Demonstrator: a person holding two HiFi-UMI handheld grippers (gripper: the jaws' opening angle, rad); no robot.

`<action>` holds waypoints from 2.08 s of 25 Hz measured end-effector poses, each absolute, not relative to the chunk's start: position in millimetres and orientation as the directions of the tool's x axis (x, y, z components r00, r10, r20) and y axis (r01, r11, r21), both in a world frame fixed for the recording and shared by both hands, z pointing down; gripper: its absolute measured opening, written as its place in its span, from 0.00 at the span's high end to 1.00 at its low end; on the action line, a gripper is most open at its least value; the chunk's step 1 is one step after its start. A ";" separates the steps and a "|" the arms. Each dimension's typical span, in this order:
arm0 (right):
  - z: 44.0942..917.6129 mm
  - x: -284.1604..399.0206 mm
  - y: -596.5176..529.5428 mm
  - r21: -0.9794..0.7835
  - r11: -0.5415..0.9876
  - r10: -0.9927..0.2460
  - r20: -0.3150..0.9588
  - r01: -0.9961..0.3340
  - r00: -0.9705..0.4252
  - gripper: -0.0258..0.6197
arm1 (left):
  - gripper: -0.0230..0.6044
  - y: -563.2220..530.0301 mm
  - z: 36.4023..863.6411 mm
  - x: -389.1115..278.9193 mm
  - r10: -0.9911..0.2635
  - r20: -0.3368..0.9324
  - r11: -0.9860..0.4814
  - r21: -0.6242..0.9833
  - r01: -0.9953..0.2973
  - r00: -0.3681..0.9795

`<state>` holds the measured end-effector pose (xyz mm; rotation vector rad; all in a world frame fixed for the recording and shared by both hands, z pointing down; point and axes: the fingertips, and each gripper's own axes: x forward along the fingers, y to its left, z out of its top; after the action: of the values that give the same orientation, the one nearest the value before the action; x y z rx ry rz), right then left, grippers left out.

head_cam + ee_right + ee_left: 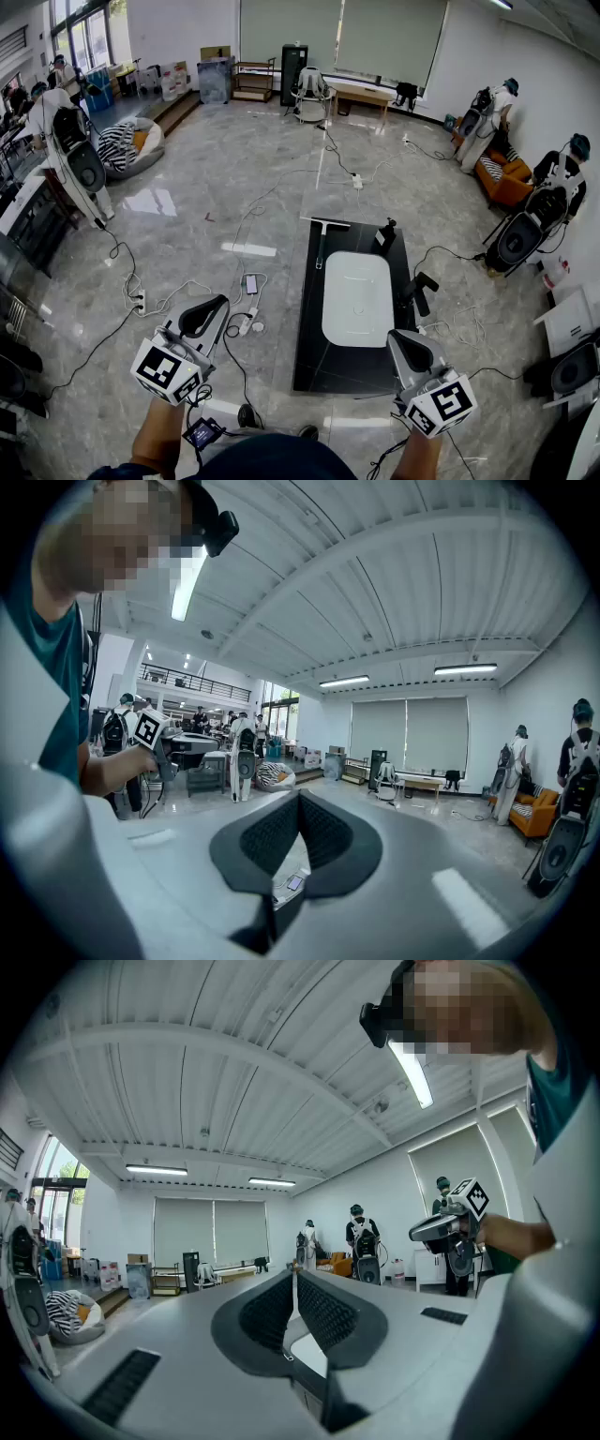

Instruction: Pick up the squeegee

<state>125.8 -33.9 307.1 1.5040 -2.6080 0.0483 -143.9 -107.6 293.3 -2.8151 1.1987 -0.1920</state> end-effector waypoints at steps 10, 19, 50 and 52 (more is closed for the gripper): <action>310.2 127.6 -28.5 0.032 0.480 -0.871 0.141 -0.877 -0.471 0.95 | 0.93 -106.4 298.2 -141.6 -0.707 0.100 -0.707 -0.110 -0.699 0.700; 304.8 128.5 -20.1 -0.004 0.440 -0.895 0.080 -0.898 -0.439 0.95 | 0.93 -107.5 298.5 -136.0 -0.671 0.108 -0.741 -0.107 -0.662 0.734; 308.8 124.5 -47.3 -0.040 0.536 -0.841 0.063 -0.843 -0.537 0.95 | 0.93 -99.6 306.5 -138.3 -0.724 0.117 -0.689 -0.095 -0.718 0.679; 309.0 121.5 -50.3 -0.043 0.551 -0.831 0.061 -0.833 -0.553 0.95 | 0.93 -97.4 307.3 -140.3 -0.733 0.121 -0.680 -0.096 -0.727 0.670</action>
<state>121.5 -50.3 309.0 1.4690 -2.7371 0.1030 -140.3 -97.4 307.3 -2.8344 1.2392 -0.2327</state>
